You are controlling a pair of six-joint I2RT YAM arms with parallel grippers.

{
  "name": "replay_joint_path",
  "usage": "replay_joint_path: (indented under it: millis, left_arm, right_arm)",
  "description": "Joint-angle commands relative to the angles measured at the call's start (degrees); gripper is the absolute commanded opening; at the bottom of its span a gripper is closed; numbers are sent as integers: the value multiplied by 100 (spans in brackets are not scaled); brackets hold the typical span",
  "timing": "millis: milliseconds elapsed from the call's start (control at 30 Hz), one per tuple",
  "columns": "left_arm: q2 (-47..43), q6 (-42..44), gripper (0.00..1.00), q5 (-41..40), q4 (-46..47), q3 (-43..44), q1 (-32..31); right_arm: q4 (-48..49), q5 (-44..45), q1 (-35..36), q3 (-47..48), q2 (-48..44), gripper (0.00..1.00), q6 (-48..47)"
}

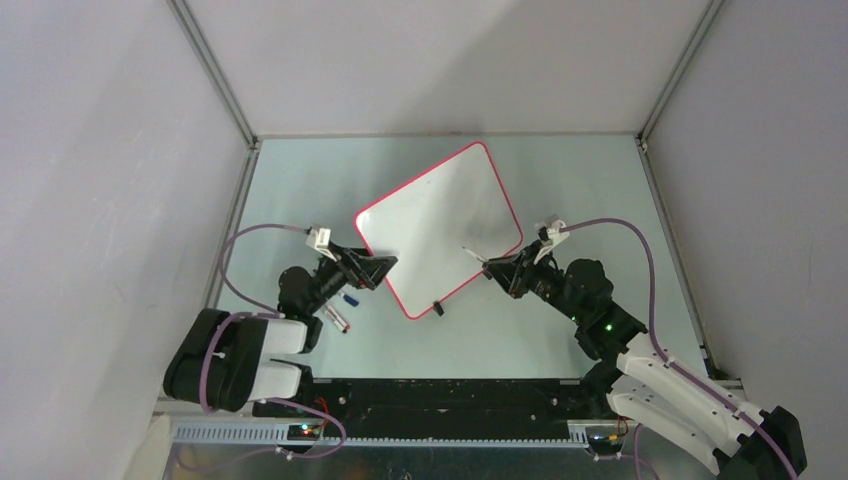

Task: Write a sentence on the whiteboard
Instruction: Move the whiteboard to the center of the board.

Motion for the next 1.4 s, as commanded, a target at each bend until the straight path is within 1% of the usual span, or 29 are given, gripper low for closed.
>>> replay_joint_path:
  millis: [0,33,67,100,133,233,300,367,467,567,667,767,900,1067,1133,1167,1200,1233,1267,1300,1333,1367]
  left_arm:
    - [301,-256,97,263,739,139,21]
    - [327,-291,90,288,756,158,25]
    - [359,-339,87,341,795,186,21]
    - [356,-359,79,362,819,191,20]
    - [338,-384,75,401,859,194,17]
    - [227,-365,53,428,746,198,22]
    - [125,-304,47,446,542,233,20]
    - [34,-222,43,455,380,275,19]
    - [-42,-165,40,448,217,300,21]
    - [-65,-63,42,462,44,346,22]
    - [-18,62,35,518,41,353,28]
    - [82,78,31,562,107,372,47]
    - [70,74,30,577,108,362,87]
    - [37,95,31,571,35,365,98]
    - [40,96,31,573,13,370,100]
    - [44,96,31,577,14,382,99]
    - [47,91,31,582,10,385,99]
    - [50,89,31,584,9,386,94]
    - [57,88,31,588,6,392,93]
    - [60,83,31,587,7,389,97]
    - [73,75,31,600,8,402,98]
    - [81,72,31,598,17,404,98]
  right_arm:
    - [266,145,83,-44,-41,0,-163]
    - [261,153,97,-45,-41,0,-165]
    - [260,177,117,-45,-41,0,-182]
    - [266,187,127,-38,-37,0,-183]
    - [267,195,142,-42,-36,0,-188]
    - [291,201,174,-52,-3,0,-185]
    - [305,205,201,-46,28,0,-194]
    - [319,208,227,-48,59,0,-200]
    - [338,232,259,-47,84,0,-205]
    - [358,257,268,-44,100,0,-215]
    - [492,215,262,-42,163,0,-198]
    - [487,106,261,77,261,0,-89]
    - [-57,-51,302,629,524,0,5]
    - [-748,93,508,1249,738,0,305]
    - [-1140,453,669,1521,792,0,551]
    - [-1310,826,733,1626,824,0,649]
    - [-1677,1043,858,1884,902,0,912]
    - [-1869,1555,920,2014,940,0,1089]
    - [-2215,1698,1010,2225,1017,0,1325]
    - [-2366,1847,1049,2334,1064,0,1423]
    - [-2748,2119,1152,2536,1158,0,1778]
    - [-2927,2208,1208,2712,1234,0,1961]
